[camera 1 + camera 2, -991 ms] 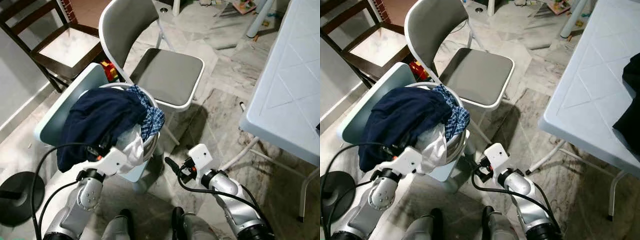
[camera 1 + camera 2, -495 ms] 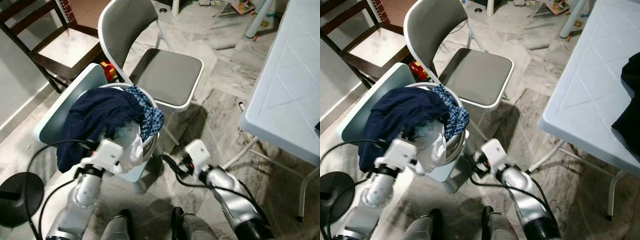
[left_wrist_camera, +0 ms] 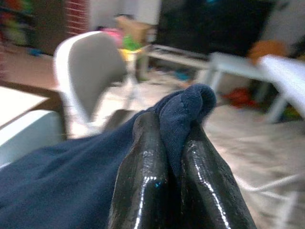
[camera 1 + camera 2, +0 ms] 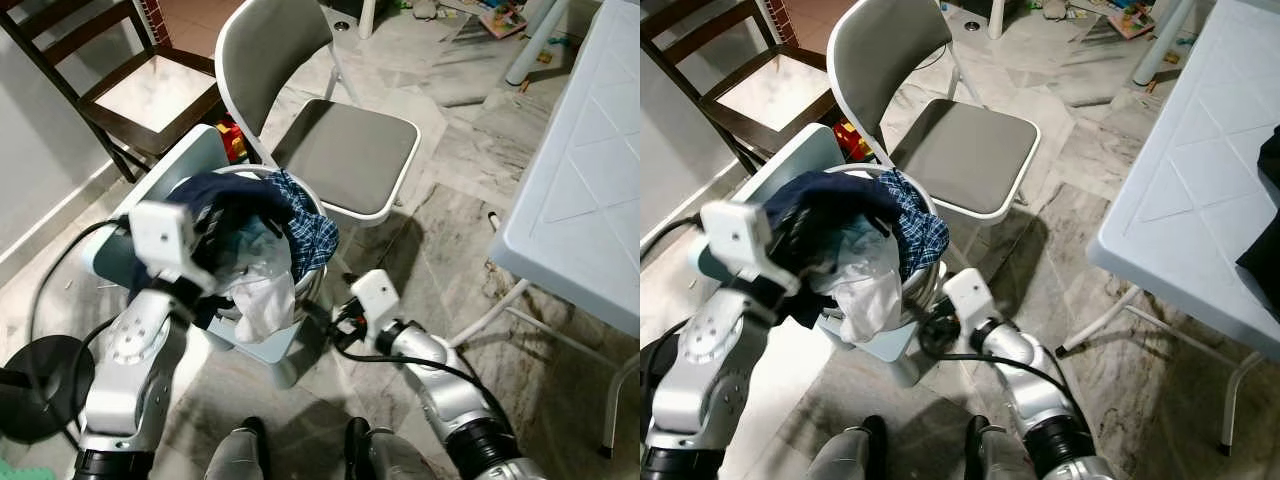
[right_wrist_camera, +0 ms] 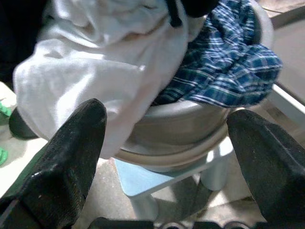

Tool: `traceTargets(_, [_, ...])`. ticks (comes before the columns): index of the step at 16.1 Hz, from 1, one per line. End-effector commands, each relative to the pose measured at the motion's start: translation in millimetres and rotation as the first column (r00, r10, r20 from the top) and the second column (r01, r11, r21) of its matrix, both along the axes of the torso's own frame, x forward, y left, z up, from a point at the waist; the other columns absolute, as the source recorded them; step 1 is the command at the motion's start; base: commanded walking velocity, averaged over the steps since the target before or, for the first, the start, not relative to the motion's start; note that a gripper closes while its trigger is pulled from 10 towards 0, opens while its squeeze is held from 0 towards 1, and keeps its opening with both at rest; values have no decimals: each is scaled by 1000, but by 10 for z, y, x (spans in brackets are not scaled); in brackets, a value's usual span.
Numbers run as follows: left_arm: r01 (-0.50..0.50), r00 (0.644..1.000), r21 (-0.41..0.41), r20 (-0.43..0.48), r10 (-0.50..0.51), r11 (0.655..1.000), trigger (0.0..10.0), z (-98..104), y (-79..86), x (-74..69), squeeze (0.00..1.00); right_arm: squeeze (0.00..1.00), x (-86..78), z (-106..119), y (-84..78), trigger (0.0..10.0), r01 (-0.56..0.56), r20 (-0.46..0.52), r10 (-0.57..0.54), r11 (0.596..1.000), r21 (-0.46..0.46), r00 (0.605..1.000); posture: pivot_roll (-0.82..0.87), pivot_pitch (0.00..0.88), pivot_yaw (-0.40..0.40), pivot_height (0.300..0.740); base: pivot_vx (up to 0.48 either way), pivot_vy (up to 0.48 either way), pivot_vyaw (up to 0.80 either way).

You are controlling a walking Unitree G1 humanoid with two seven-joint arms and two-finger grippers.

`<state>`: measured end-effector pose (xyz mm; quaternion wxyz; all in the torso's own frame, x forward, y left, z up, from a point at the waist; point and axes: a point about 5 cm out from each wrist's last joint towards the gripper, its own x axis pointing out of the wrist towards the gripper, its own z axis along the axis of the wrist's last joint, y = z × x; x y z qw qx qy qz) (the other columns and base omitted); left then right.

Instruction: Hang hanger

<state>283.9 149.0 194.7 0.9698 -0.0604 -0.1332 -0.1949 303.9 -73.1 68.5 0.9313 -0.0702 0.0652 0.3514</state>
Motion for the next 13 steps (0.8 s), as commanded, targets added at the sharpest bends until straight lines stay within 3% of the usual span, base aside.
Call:
traceTargets(1, [149, 988, -3, 35, -149, 989, 0, 183, -154, -68, 0, 0, -32, -89, -19, 10000, 8, -24, -8, 1000, -12, 1000, 131, 202, -8, 740, 0, 0, 0])
traceTargets(3, [235, 969, -21, 76, -233, 972, 0, 388, -227, -72, 0, 0, -22, -96, -11, 10000, 12, -23, -13, 1000, -15, 1000, 129, 188, -8, 740, 0, 0, 0])
traceTargets(5, [297, 939, -117, 217, -267, 948, 0, 940, -263, -1, 0, 0, 27, -73, 12, 10000, 25, -3, -25, 999, -23, 1000, 127, 155, 10, 740, 0, 0, 0])
traceTargets(7, [361, 914, -150, 251, -317, 920, 0, 1132, -311, -25, 0, 0, 67, -58, -1, 10000, 54, 3, -54, 998, -19, 999, 120, 159, 15, 740, 0, 0, 0])
traceTargets(8, [374, 908, -128, 252, -334, 919, 0, 1137, -326, -44, 0, 0, 63, -63, -1, 10000, 53, 3, -53, 998, -21, 999, 117, 159, 17, 740, 0, 0, 0])
traceTargets(9, [395, 906, -155, 229, -356, 905, 0, 1127, -332, -53, 0, 0, 54, -76, -14, 10000, 53, 3, -53, 998, -24, 999, 116, 167, 17, 740, 0, 0, 0])
traceTargets(13, [348, 932, -97, 144, -333, 932, 0, 916, -219, -81, 0, 0, 19, -161, -67, 10000, 73, -19, -74, 997, -35, 997, 122, 186, 3, 740, 0, 0, 0])
